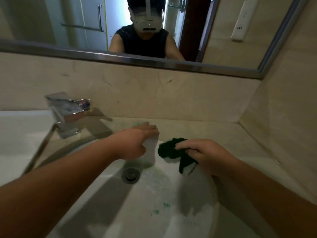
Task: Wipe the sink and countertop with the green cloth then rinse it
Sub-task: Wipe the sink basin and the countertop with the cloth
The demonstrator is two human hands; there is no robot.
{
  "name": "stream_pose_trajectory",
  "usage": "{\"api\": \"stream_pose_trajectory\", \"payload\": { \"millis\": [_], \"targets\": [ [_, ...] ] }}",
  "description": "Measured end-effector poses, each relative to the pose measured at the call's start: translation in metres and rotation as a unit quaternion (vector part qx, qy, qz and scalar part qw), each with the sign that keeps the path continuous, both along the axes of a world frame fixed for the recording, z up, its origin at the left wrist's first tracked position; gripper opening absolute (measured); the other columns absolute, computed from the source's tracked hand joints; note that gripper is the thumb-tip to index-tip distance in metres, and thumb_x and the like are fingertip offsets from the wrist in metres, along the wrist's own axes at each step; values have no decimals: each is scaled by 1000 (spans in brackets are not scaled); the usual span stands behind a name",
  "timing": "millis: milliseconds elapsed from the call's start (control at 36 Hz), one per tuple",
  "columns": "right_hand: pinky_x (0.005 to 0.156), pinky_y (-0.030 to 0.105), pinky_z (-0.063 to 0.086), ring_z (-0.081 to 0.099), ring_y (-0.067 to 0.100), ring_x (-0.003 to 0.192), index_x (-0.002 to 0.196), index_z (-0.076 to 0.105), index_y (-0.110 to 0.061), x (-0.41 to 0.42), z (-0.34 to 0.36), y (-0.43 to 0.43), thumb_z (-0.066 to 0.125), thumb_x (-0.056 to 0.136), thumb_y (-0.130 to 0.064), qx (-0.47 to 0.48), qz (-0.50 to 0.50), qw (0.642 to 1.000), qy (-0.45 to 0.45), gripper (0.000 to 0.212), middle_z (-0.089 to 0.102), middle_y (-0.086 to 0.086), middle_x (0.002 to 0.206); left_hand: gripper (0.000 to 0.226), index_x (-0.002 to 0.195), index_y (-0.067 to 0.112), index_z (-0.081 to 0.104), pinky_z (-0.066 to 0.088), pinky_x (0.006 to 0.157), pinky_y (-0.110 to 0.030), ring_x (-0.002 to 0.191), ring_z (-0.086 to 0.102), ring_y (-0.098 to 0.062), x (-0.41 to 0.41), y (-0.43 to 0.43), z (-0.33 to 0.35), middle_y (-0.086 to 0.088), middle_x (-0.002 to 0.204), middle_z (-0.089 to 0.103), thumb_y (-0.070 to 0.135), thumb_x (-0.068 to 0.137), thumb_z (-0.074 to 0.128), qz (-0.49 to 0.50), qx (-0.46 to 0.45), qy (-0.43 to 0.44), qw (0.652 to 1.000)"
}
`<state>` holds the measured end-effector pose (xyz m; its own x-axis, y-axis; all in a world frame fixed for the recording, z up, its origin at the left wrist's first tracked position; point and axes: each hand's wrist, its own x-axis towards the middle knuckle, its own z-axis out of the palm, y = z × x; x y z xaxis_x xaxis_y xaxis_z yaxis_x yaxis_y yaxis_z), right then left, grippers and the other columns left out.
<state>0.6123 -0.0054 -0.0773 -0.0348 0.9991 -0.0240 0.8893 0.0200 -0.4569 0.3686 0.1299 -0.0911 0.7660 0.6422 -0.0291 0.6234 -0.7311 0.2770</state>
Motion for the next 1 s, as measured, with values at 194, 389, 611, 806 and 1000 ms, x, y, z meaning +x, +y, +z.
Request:
{"api": "stream_pose_trajectory", "payload": {
  "millis": [194, 389, 611, 806, 1000],
  "targets": [
    [98, 29, 45, 55, 12, 116, 136, 64, -36, 29, 42, 12, 56, 103, -13, 158, -69, 985, -10, 41, 61, -11, 130, 80, 167, 38, 22, 24, 124, -29, 158, 26, -16, -105, -14, 7, 10, 175, 17, 26, 99, 61, 53, 57, 32, 996],
    [127, 37, 18, 29, 24, 153, 158, 42, -24, 52, -44, 66, 35, 106, -49, 5, -135, 981, -136, 58, 33, 3, 168, 80, 165, 31, 26, 36, 120, -33, 150, 43, -25, -157, -3, 2, 1, 169, 35, 26, 94, 64, 121, 44, 81, 988],
    [123, 29, 21, 37, 30, 149, 147, 54, -18, -3, -49, 112, 29, 107, -35, 50, -34, 996, -68, 50, 46, 8, 157, 90, 167, 37, 17, 41, 118, -31, 147, 46, -22, -164, 6, -7, 8, 173, 28, 27, 89, 62, 120, 49, 91, 987],
    [110, 16, 14, 29, 19, 153, 157, 44, -25, -39, -35, 147, 41, 110, -20, 10, -37, 999, -16, 47, 33, -2, 167, 90, 167, 39, 15, 39, 119, -30, 151, 41, -22, -164, 7, -5, 8, 173, 26, 28, 92, 64, 126, 45, 89, 987],
    [96, 13, 38, 47, 14, 127, 147, 56, -36, -57, -28, 155, 47, 108, -20, 11, -22, 999, 42, 43, 46, -11, 148, 86, 166, 38, 20, 37, 117, -26, 150, 41, -20, -164, 7, -3, 10, 172, 29, 25, 93, 63, 130, 40, 90, 987]
  ]
}}
